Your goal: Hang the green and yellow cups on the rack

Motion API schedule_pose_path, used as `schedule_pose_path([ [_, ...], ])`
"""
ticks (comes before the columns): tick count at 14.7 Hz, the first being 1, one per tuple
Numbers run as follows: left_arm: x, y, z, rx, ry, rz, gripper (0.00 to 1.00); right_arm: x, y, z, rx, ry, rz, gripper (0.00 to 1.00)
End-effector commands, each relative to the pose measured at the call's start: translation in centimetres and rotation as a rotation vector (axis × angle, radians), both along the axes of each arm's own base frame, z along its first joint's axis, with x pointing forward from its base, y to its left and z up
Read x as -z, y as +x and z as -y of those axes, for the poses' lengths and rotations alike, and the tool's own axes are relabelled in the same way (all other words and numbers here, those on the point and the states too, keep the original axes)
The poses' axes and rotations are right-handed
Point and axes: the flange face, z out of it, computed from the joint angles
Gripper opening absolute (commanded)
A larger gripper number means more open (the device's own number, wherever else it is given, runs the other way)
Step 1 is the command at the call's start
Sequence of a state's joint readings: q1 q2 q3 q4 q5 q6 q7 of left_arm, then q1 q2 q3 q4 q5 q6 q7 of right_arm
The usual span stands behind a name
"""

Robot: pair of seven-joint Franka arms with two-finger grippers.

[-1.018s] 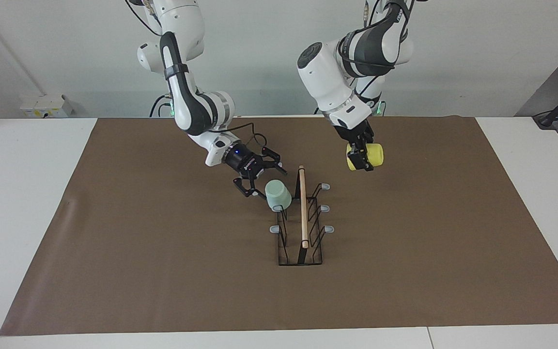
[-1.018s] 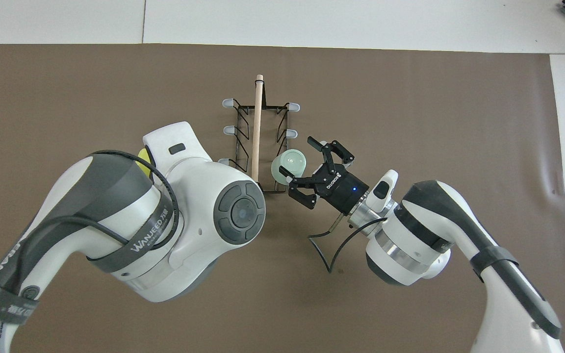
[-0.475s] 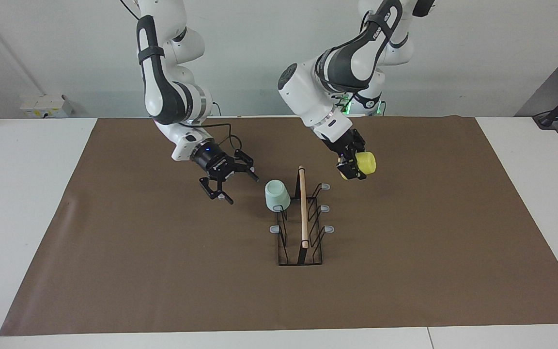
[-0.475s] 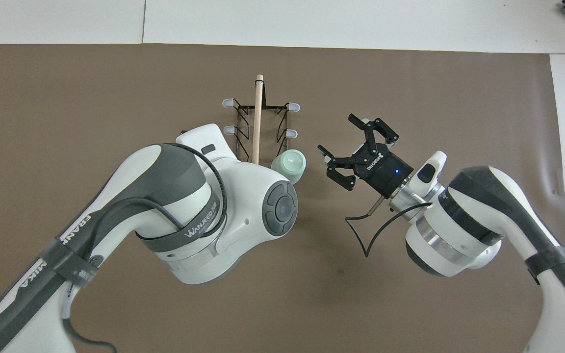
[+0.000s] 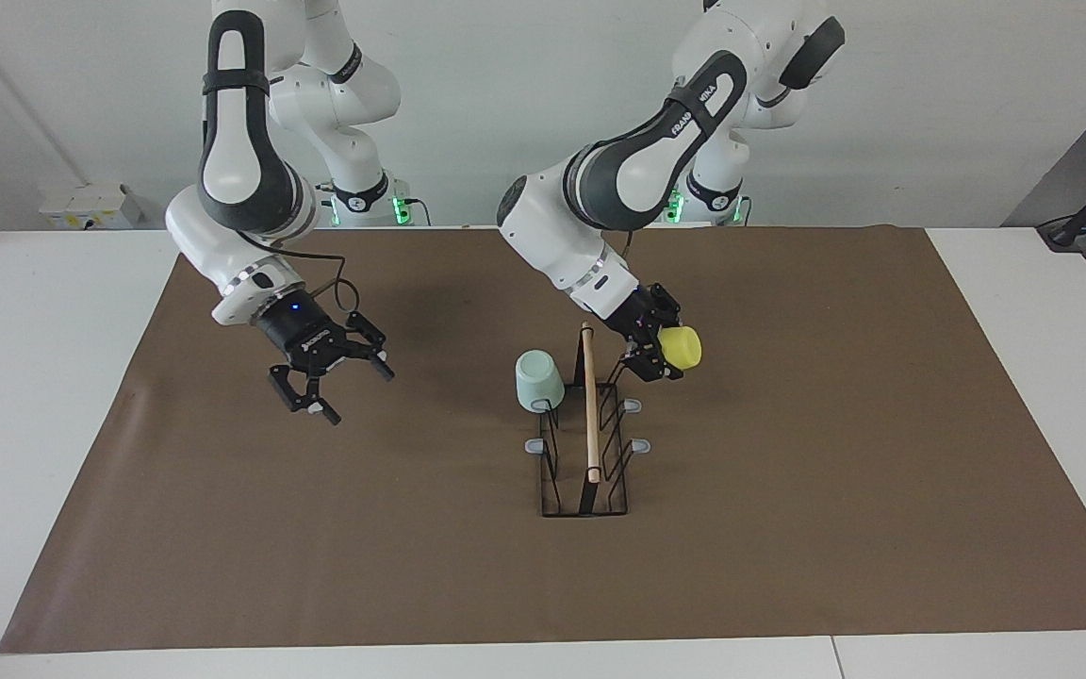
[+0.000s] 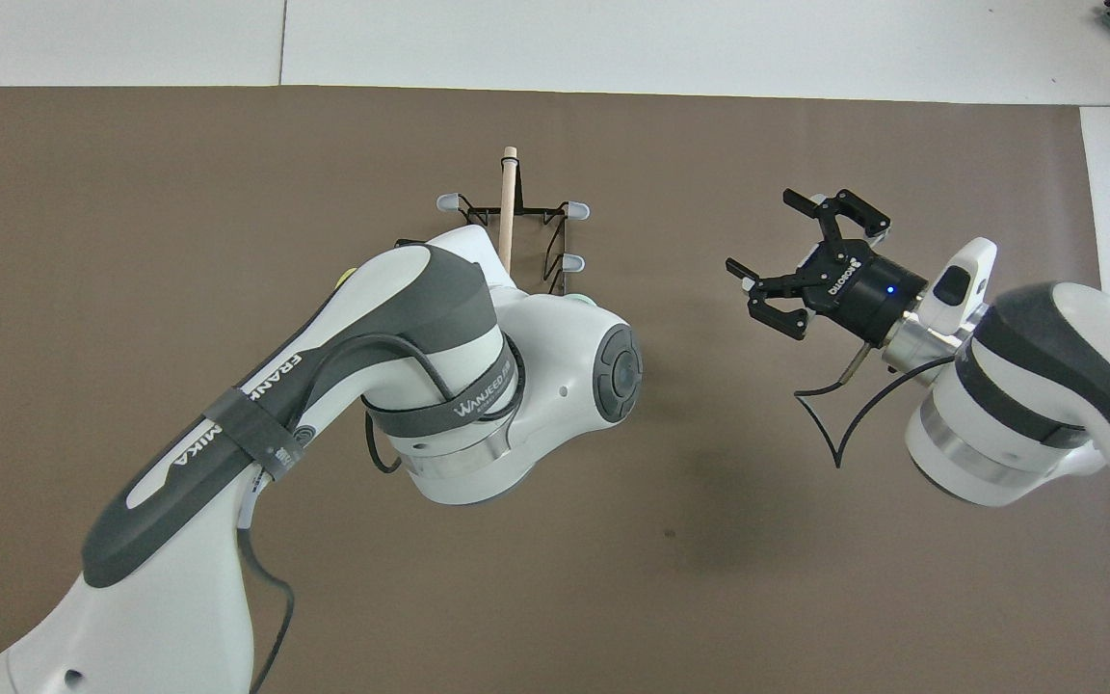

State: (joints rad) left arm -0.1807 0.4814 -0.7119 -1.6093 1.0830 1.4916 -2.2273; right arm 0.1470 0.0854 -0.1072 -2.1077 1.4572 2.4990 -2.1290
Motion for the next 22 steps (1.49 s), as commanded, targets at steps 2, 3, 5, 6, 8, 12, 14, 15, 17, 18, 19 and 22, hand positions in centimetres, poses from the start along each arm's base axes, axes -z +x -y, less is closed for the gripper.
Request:
schedule_pose_path([
  [2,0.7,-0.4,1.2,0.001,0.026,0.013,0.16,-1.5,0.8,3.5,0.009,-0.138,-0.06,1.0],
  [3,1.0,-0.7,1.4,0.005,0.028,0.01,0.16,-1.9,0.9,4.7,0.011,-0.184,-0.076,1.0],
  [5,1.2,-1.0,1.7,0.006,0.029,0.013,0.16,-3.4,1.4,7.0,0.02,-0.268,-0.085,1.0],
  [6,1.3,-1.1,1.8,0.004,0.024,0.022,0.16,-3.9,1.5,7.7,0.029,-0.302,-0.102,1.0],
  [8,1.4,-1.2,2.0,0.008,0.021,0.022,0.16,-4.9,1.7,9.6,0.085,-0.34,-0.148,1.0],
  [12,1.5,-1.7,2.9,0.032,0.012,0.023,0.2,-5.5,1.6,11.1,0.207,-0.392,-0.266,1.0],
  [14,1.5,-1.9,3.2,0.039,0.006,0.019,0.36,-6.2,1.5,11.1,0.279,-0.406,-0.317,1.0],
  [15,1.5,-2.0,3.4,0.042,0.004,0.021,0.46,-6.5,1.4,10.9,0.312,-0.428,-0.347,1.0],
  [17,1.4,-2.1,3.7,0.045,0.002,0.021,0.73,-7.2,0.9,10.6,0.373,-0.456,-0.406,1.0],
  [18,1.3,-2.2,3.8,0.043,0.003,0.022,0.81,-7.5,0.5,10.0,0.419,-0.434,-0.46,1.0],
  [19,1.2,-2.3,4.0,0.048,0.004,0.024,0.88,-7.9,0.2,9.5,0.474,-0.422,-0.504,1.0],
  [22,0.1,-2.8,5.2,0.056,-0.011,0.037,1.0,-8.6,-0.6,8.3,0.615,-0.488,-0.583,1.0],
])
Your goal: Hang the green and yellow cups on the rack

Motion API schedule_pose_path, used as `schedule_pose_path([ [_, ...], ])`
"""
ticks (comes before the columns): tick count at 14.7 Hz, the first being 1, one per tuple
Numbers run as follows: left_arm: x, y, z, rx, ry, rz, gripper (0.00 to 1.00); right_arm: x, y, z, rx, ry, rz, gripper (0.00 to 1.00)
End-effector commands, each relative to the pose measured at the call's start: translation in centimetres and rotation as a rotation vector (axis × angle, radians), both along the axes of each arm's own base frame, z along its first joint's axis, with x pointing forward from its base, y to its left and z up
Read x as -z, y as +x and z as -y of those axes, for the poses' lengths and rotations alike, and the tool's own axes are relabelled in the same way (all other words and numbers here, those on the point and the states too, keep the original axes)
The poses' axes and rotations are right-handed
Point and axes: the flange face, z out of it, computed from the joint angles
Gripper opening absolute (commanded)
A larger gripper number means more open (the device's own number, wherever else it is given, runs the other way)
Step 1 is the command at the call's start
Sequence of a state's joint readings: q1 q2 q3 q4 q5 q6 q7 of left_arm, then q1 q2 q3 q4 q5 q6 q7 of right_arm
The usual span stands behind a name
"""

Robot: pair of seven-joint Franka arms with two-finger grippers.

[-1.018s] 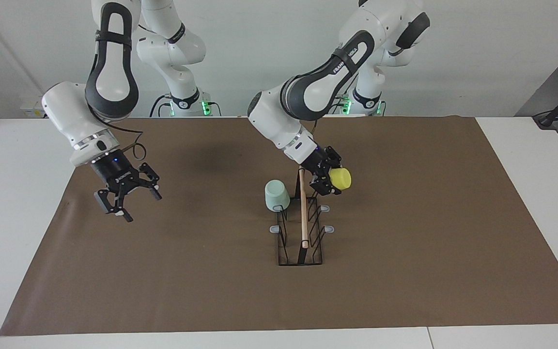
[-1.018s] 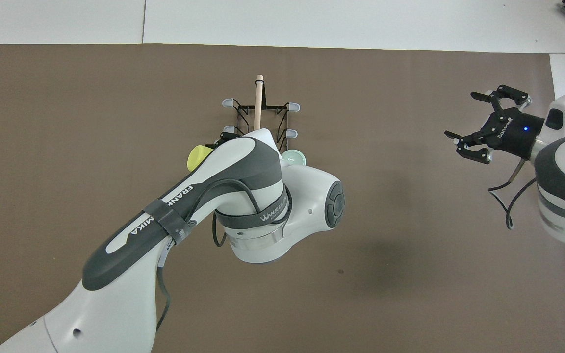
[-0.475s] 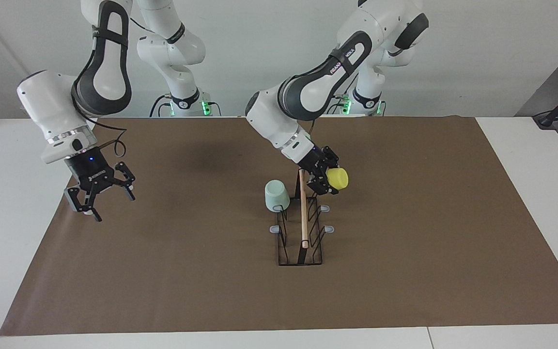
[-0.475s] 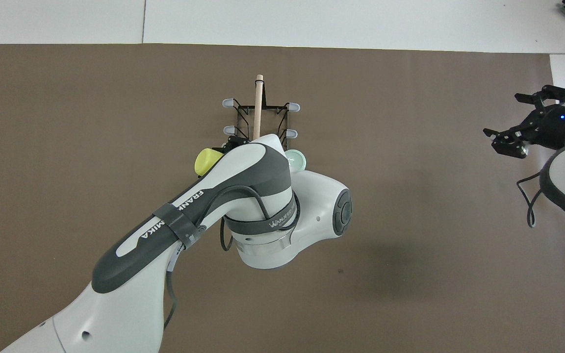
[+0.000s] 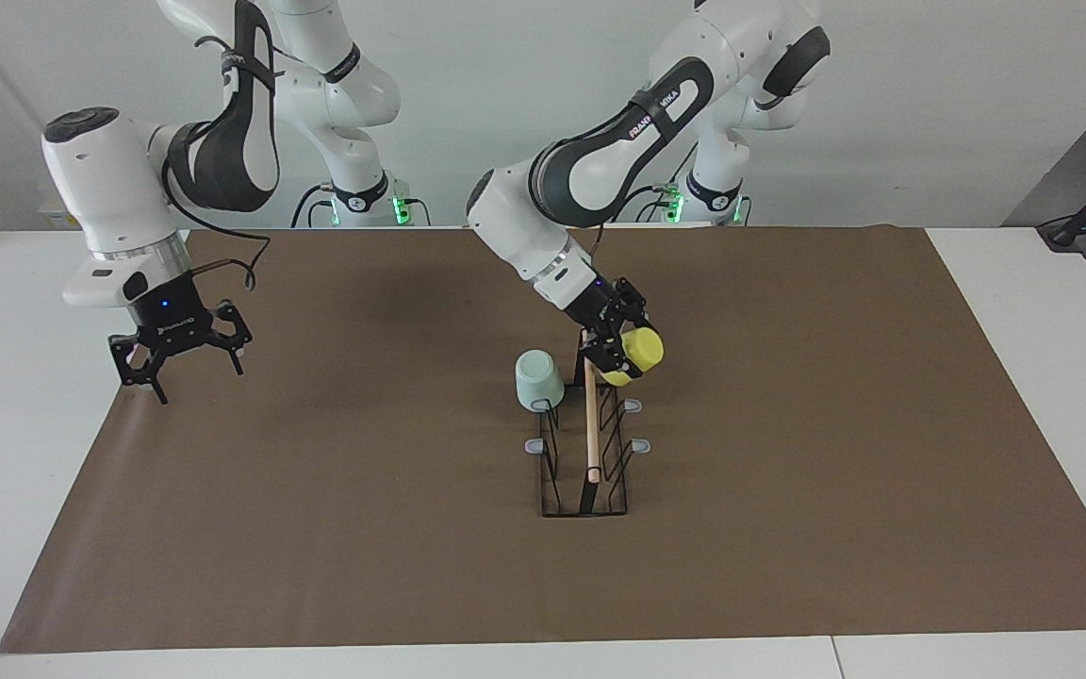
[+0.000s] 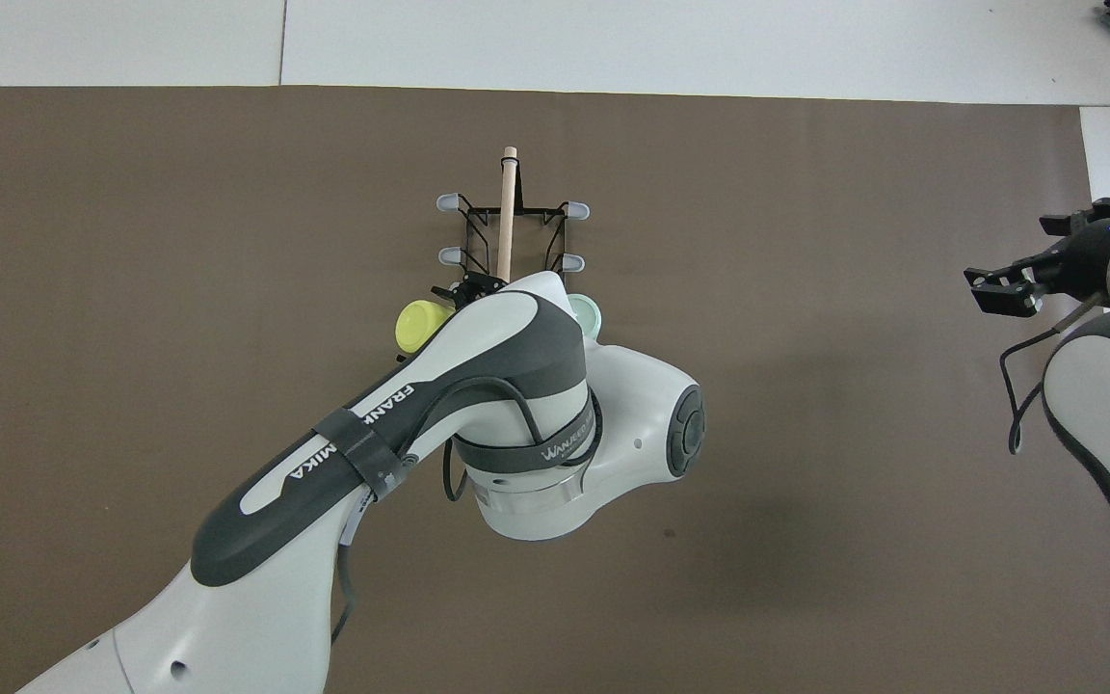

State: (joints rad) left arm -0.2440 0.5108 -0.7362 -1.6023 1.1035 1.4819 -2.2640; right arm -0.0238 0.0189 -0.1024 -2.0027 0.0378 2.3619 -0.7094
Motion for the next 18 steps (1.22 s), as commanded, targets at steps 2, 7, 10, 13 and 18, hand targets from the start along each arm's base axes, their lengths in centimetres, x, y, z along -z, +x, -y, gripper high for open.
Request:
schedule_pose_path([
  [2,-1.4,-0.1,1.6,-0.005,-0.011,0.03,1.0,-1.2,-1.1,-3.0,0.159,-0.026,-0.086,1.0],
  [7,-3.8,0.0,1.3,-0.004,-0.03,0.042,1.0,-5.2,-2.0,-7.0,0.424,0.004,-0.253,1.0],
  [10,-6.3,0.4,-0.9,0.005,-0.039,-0.072,1.0,-9.1,-2.7,-7.6,0.548,0.025,-0.313,1.0],
  [13,-9.7,1.8,-4.4,0.043,-0.124,-0.16,1.0,-12.6,-3.7,-6.2,0.666,0.166,-0.416,1.0],
  [18,-14.4,4.5,-11.4,0.118,-0.332,-0.308,1.0,-13.4,-5.3,-2.6,0.72,0.202,-0.414,1.0],
])
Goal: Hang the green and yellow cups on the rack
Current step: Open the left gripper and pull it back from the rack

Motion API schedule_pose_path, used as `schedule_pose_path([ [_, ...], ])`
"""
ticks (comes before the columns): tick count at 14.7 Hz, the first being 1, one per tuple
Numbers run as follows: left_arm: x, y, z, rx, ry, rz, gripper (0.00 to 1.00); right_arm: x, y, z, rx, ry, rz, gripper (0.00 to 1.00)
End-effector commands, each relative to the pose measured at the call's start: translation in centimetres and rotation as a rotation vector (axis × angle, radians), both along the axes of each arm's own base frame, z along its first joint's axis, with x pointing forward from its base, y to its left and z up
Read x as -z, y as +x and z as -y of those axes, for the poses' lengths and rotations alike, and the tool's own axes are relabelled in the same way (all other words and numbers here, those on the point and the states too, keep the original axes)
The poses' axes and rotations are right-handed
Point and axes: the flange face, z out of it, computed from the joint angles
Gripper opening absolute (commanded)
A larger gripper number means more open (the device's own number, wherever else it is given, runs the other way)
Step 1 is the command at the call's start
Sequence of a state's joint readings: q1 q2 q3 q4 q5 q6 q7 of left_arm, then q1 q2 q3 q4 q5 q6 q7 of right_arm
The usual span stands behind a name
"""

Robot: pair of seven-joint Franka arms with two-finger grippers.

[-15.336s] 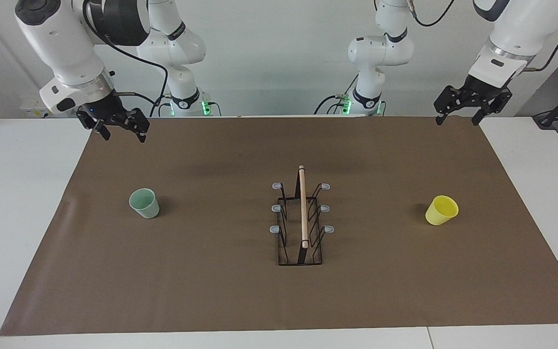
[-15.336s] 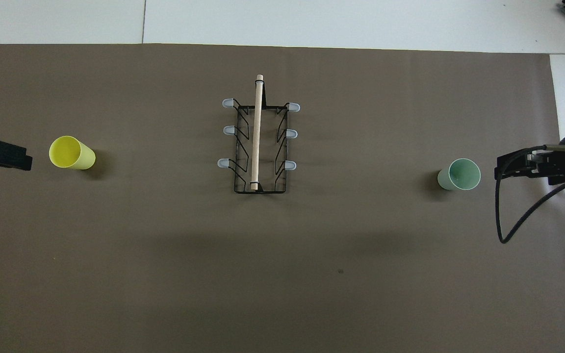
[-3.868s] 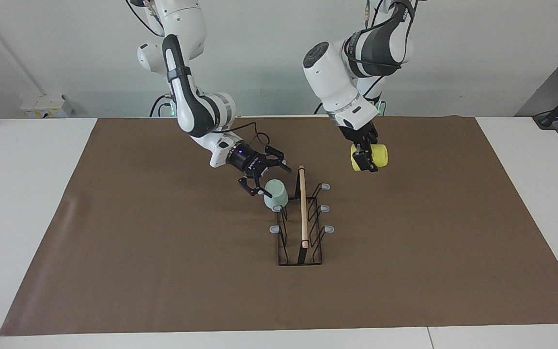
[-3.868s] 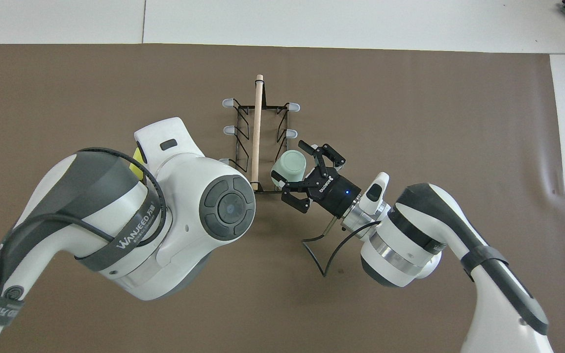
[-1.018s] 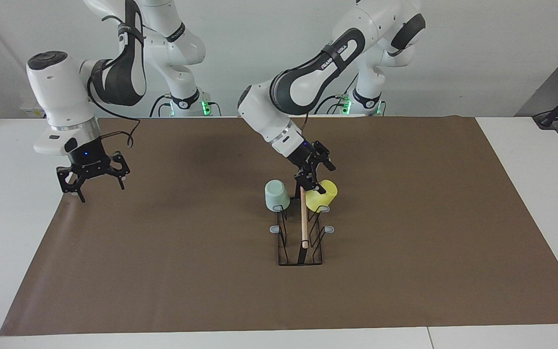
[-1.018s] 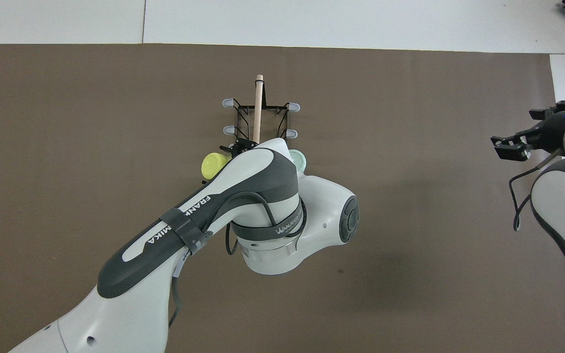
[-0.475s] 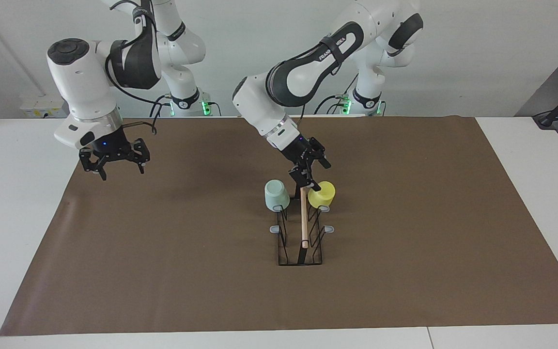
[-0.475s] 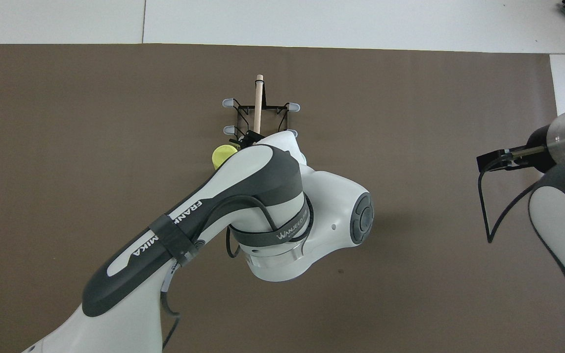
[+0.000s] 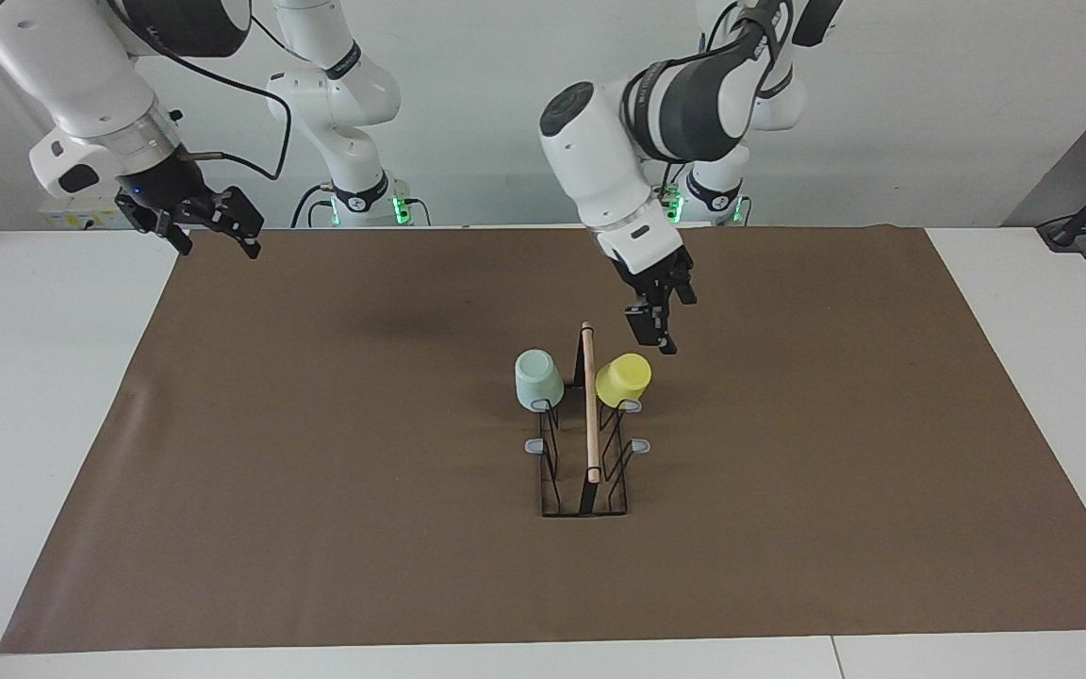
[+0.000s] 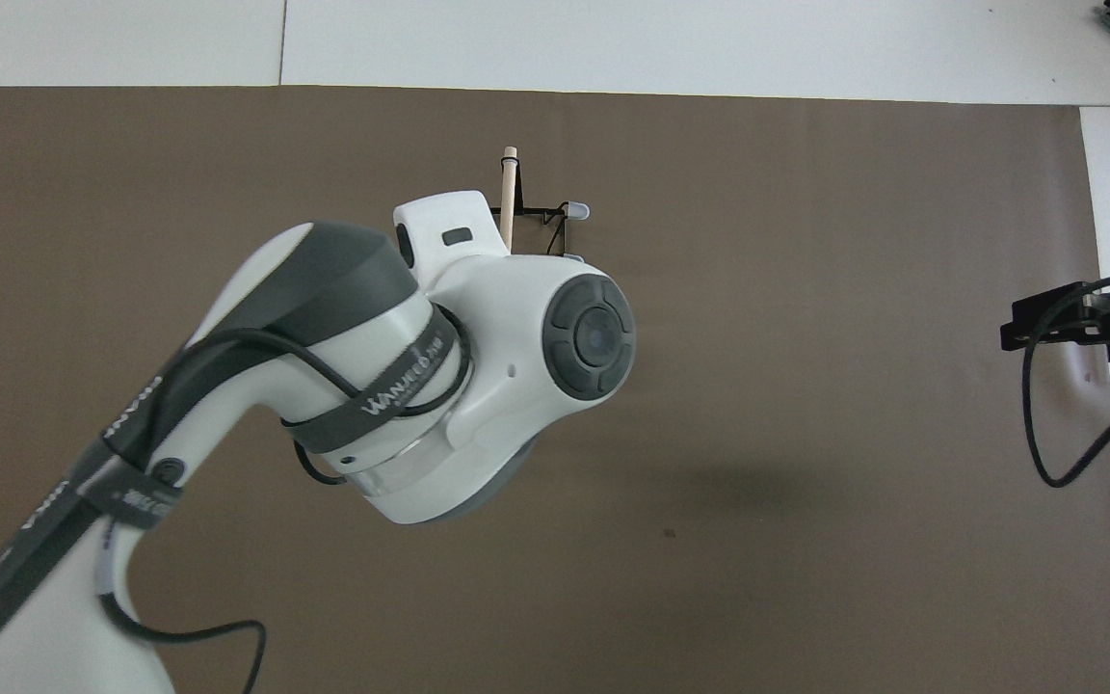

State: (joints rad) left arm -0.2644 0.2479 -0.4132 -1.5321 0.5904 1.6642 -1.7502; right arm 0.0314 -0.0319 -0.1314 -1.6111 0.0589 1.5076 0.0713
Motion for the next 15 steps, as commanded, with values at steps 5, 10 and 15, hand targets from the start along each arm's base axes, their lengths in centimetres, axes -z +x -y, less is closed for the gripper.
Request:
schedule_pose_path([
  [5,-6.0,3.1,-12.4,0.238,-0.241,-0.123,1.0,0.0,-0.1,-0.3,-0.053,-0.017,0.01,1.0],
  [10,-7.5,4.2,-19.7,0.574,-0.27,-0.224,1.0,-0.2,-0.7,0.2,-0.1,-0.089,-0.029,1.0],
  [15,-8.3,4.0,-27.0,0.781,-0.348,-0.316,0.93,-0.2,-0.7,0.4,-0.103,-0.086,-0.02,1.0],
])
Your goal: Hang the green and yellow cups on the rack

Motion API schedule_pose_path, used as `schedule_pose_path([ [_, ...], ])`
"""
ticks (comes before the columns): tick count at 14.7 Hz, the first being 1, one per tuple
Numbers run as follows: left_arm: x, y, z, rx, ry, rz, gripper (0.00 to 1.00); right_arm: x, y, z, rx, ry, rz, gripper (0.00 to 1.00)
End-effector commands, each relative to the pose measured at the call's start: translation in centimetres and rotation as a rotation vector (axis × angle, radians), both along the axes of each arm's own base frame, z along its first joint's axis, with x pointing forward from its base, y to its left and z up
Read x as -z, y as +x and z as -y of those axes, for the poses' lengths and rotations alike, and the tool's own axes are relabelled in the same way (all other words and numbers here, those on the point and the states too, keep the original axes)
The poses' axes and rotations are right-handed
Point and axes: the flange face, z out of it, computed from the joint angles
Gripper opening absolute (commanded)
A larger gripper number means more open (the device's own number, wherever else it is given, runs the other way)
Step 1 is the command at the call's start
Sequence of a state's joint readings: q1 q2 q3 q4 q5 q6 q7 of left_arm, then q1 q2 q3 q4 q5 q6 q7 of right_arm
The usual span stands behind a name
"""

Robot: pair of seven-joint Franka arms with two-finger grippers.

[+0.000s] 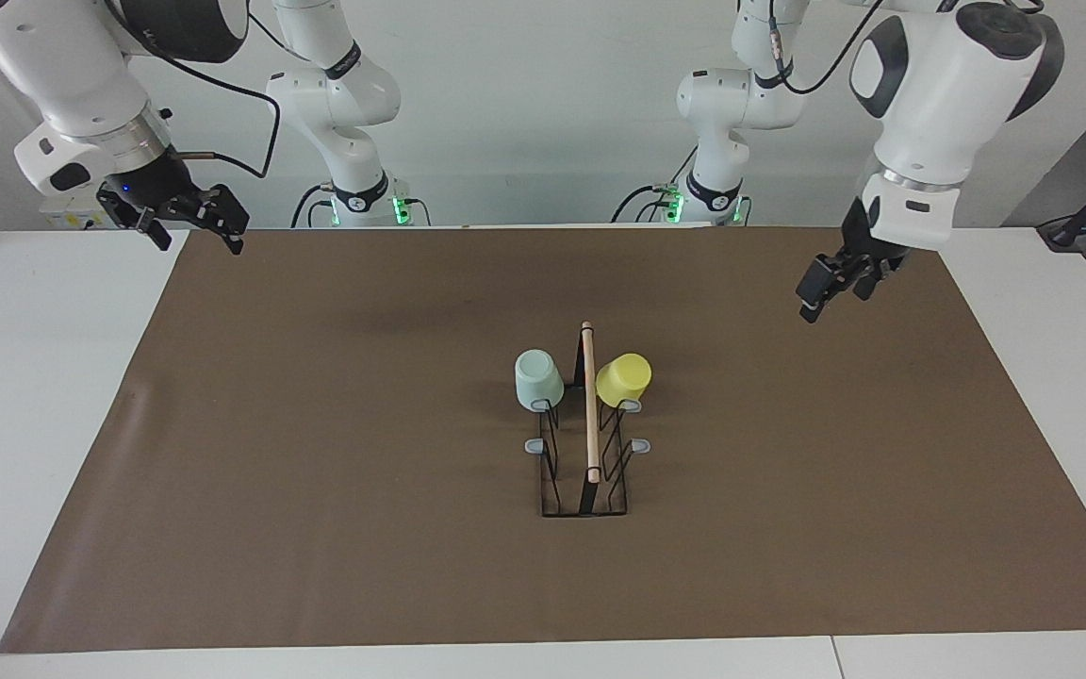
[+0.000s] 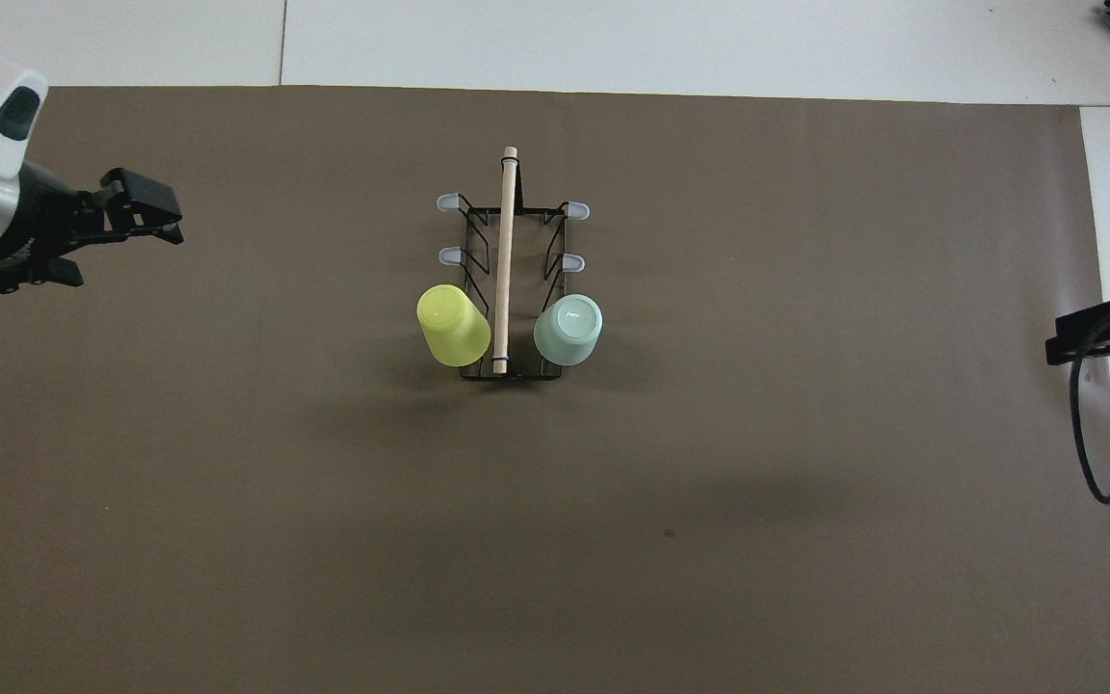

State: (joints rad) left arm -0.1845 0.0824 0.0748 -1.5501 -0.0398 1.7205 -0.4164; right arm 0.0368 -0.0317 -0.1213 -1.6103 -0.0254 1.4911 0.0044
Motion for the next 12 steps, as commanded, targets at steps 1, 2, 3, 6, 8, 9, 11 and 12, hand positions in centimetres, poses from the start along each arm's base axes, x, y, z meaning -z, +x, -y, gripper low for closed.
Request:
schedule_pose_path([
  [1,-1.5,-2.1,-1.8,0.162,-0.016,-0.014,0.93,-0.5,-0.3,0.0,-0.032,-0.006,0.013,1.0],
  [2,-1.4,-2.5,-2.8,0.209,-0.013,-0.03,0.93,-0.4,-0.1,-0.5,-0.033,-0.004,0.025,1.0],
  [3,-1.8,-3.2,-3.3,0.241,-0.013,-0.039,0.93,-0.4,0.0,-0.9,-0.034,-0.005,0.027,1.0],
  [6,-2.8,-3.9,-3.9,0.242,0.015,-0.036,1.0,-0.4,-0.2,-1.1,0.029,-0.002,0.015,1.0],
  [8,-3.1,-4.3,-2.2,0.274,0.021,-0.031,1.0,-0.3,-0.2,-1.2,0.027,-0.002,0.013,1.0],
  [9,-3.4,-4.4,-2.3,0.268,0.025,-0.025,1.0,-0.3,-0.2,-1.2,0.027,-0.002,0.013,1.0],
  [11,-4.0,-4.9,-2.6,0.259,0.026,-0.027,1.0,-0.3,-0.2,-1.6,0.021,-0.002,0.007,1.0],
  [12,-3.9,-5.0,-3.1,0.257,0.027,-0.038,1.0,-0.3,-0.2,-1.8,0.018,-0.007,0.004,1.0],
])
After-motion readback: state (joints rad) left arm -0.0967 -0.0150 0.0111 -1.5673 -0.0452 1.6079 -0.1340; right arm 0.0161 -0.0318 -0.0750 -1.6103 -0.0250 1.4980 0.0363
